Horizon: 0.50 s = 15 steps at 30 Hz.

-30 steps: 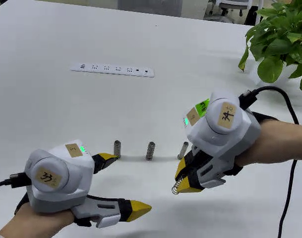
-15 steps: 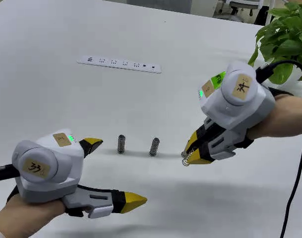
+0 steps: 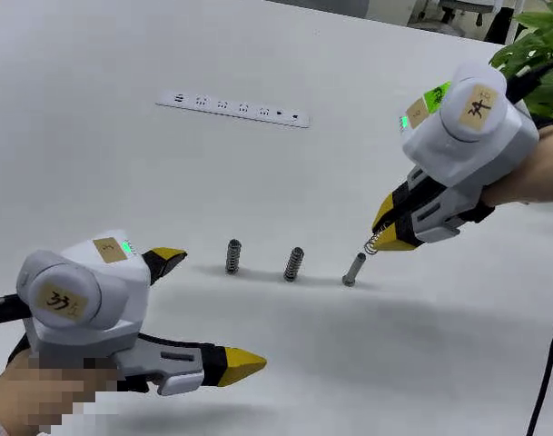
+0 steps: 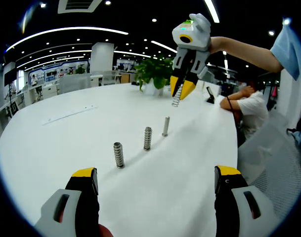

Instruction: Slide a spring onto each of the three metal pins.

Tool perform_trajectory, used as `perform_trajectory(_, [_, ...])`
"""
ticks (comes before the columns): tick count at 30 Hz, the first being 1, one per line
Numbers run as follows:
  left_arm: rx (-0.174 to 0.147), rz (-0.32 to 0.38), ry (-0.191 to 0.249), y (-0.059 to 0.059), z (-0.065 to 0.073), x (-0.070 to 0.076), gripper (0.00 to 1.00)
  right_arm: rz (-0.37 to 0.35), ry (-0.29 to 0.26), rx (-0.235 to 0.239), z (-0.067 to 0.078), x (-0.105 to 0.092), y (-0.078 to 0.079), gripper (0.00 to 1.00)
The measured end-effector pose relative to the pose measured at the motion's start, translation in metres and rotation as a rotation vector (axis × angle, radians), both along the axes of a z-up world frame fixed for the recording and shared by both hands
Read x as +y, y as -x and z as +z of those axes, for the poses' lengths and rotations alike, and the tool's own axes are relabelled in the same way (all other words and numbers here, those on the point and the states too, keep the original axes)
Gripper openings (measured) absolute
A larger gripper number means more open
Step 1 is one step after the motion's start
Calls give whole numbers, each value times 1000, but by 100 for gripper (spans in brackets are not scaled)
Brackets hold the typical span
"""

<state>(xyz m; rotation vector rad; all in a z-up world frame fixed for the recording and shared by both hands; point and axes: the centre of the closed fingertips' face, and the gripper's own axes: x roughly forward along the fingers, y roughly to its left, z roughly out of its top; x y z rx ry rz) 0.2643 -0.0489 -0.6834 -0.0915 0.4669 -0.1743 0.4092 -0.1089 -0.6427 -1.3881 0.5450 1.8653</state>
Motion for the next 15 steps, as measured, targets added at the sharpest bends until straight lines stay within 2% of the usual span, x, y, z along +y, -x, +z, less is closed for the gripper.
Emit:
perform_trajectory(6, [3, 6, 5, 2, -1, 1, 100, 17, 33, -12, -10, 3, -6, 12])
perform_trajectory(15, [13, 10, 15, 5, -5, 1, 100, 30, 50, -27, -20, 9, -10, 12])
